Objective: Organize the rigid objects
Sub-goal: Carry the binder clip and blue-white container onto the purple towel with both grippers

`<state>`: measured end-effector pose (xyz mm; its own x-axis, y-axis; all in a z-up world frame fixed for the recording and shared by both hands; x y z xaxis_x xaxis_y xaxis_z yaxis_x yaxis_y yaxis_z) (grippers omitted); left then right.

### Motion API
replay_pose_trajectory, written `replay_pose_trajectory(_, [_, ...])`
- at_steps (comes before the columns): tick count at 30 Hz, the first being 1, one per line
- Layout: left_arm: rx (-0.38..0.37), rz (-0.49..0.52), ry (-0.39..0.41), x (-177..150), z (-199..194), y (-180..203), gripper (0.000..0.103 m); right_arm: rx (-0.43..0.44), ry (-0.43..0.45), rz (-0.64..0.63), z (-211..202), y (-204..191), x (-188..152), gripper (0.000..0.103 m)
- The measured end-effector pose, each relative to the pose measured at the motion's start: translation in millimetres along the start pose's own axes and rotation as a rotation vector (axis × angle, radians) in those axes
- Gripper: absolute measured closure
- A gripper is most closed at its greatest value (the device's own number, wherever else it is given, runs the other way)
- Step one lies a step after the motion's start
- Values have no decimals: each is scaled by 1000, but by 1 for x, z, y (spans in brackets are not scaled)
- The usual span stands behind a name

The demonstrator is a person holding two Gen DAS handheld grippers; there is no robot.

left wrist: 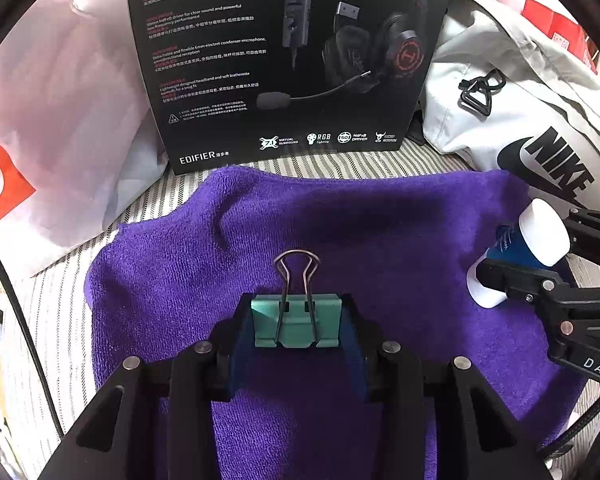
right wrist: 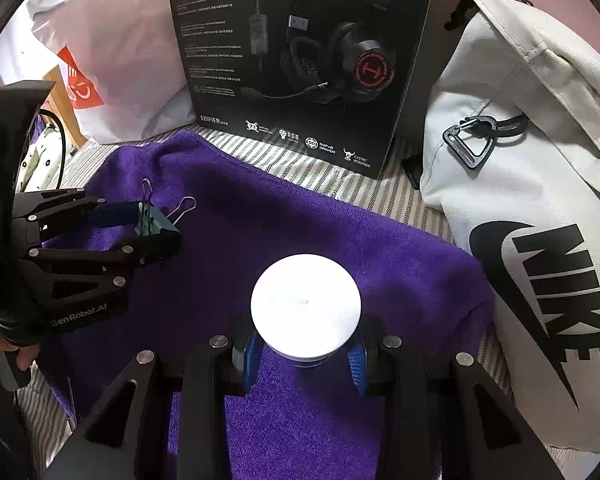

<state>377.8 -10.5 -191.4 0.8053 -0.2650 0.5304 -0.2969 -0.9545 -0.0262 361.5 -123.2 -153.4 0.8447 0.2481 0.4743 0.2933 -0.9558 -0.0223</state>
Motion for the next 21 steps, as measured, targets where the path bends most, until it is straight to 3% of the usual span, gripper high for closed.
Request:
replay_pose_trajectory(11, [1,7,-2,-4,0,0,64,27,-2,2,2,1,-1,67])
replay_pose_trajectory(21, [-7,34,-6,-5,1,5,54,39,6,14,0,2,-1,67])
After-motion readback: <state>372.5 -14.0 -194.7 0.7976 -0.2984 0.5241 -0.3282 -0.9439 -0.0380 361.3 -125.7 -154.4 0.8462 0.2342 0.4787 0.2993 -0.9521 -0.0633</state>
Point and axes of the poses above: each gripper's, at about its wrist camera, not at the fingertips, and z roughly the way its jaws point, y to its right, x to its top, the point moved 6 cm from there along z, roughly the way its jaws point, and after that the axes turned 5 degrees about z, right-handed, at the moved point
